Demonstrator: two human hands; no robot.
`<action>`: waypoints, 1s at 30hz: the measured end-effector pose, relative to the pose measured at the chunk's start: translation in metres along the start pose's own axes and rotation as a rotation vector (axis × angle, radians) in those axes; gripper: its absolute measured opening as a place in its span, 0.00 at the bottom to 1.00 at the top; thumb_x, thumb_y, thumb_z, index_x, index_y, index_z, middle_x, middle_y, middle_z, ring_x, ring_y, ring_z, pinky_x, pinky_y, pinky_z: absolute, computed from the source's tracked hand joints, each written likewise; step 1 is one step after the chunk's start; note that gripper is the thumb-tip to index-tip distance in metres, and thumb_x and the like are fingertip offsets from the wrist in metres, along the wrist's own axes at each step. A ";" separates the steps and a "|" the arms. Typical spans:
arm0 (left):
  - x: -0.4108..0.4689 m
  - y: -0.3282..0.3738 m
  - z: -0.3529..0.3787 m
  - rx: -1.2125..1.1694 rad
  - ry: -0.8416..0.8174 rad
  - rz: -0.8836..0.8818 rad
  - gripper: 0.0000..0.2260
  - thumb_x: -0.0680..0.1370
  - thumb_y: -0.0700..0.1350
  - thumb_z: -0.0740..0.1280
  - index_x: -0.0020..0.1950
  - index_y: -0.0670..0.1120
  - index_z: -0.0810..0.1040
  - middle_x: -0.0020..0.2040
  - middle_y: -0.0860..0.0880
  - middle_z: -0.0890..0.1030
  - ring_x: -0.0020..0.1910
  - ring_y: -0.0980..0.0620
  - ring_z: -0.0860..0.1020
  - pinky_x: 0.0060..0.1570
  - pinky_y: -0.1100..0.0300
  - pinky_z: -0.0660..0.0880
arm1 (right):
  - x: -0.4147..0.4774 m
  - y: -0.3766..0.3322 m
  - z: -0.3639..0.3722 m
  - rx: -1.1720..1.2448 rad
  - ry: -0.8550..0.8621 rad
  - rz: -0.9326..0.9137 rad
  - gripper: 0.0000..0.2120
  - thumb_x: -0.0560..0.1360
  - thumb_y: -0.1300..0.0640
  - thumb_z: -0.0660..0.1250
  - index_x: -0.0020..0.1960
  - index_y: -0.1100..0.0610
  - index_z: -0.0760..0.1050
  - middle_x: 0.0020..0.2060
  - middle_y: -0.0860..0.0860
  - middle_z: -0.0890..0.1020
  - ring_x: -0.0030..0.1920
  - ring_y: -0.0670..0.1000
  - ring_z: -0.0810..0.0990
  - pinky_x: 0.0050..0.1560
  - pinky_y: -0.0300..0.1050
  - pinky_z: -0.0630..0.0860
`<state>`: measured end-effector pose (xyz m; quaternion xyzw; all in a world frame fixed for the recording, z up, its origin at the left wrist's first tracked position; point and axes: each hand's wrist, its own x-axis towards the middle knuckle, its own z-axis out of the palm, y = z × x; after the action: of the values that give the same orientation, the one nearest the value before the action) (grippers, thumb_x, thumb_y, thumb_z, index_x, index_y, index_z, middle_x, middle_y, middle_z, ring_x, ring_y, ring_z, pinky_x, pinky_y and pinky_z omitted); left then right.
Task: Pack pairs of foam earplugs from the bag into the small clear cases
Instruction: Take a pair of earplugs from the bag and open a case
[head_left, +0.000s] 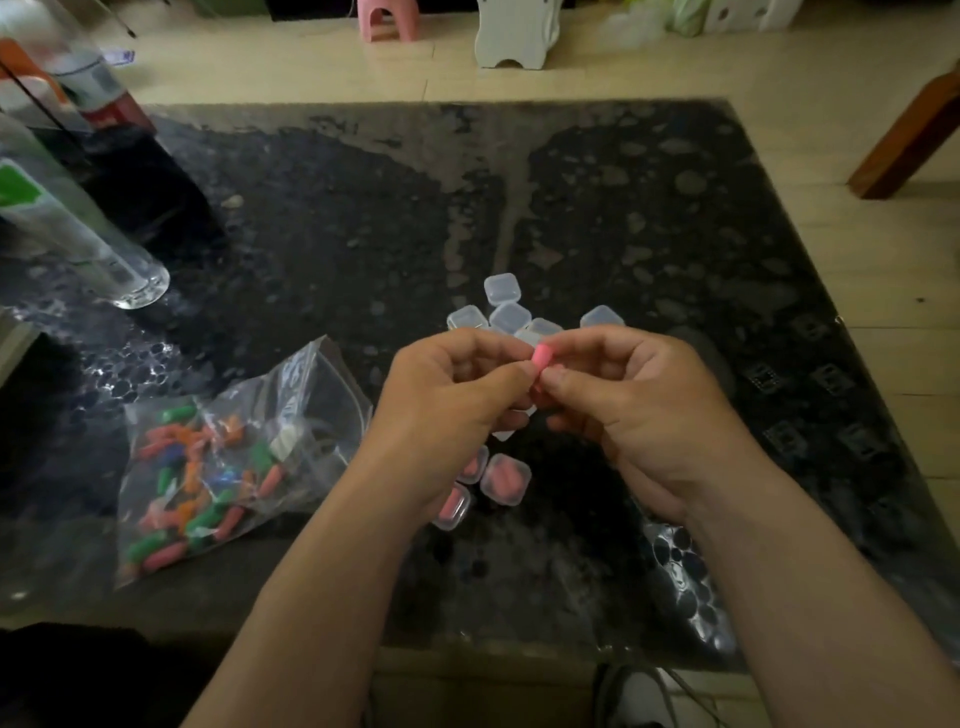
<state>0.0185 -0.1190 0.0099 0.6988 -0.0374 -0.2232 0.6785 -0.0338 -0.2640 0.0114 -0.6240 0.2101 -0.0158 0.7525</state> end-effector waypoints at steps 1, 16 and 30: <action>0.001 -0.001 0.001 0.009 0.006 -0.001 0.03 0.77 0.38 0.73 0.49 0.41 0.85 0.43 0.38 0.86 0.40 0.48 0.84 0.42 0.57 0.80 | 0.000 0.000 0.000 0.013 0.006 0.002 0.07 0.75 0.68 0.72 0.48 0.58 0.83 0.43 0.57 0.88 0.43 0.52 0.87 0.39 0.42 0.81; 0.015 -0.017 -0.017 0.697 0.211 0.163 0.07 0.78 0.42 0.72 0.53 0.50 0.86 0.44 0.54 0.83 0.40 0.59 0.81 0.44 0.67 0.78 | 0.007 -0.005 -0.002 0.039 0.276 0.061 0.05 0.75 0.71 0.70 0.45 0.62 0.81 0.36 0.56 0.86 0.37 0.51 0.84 0.40 0.43 0.85; 0.013 -0.026 0.004 1.185 -0.018 0.137 0.20 0.77 0.51 0.73 0.68 0.52 0.76 0.65 0.52 0.72 0.61 0.51 0.73 0.55 0.59 0.72 | 0.011 -0.011 -0.016 0.043 0.407 0.041 0.05 0.75 0.69 0.69 0.45 0.62 0.81 0.37 0.57 0.86 0.35 0.50 0.84 0.39 0.43 0.85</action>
<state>0.0222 -0.1259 -0.0189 0.9524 -0.2064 -0.1262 0.1856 -0.0261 -0.2847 0.0167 -0.5871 0.3701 -0.1309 0.7079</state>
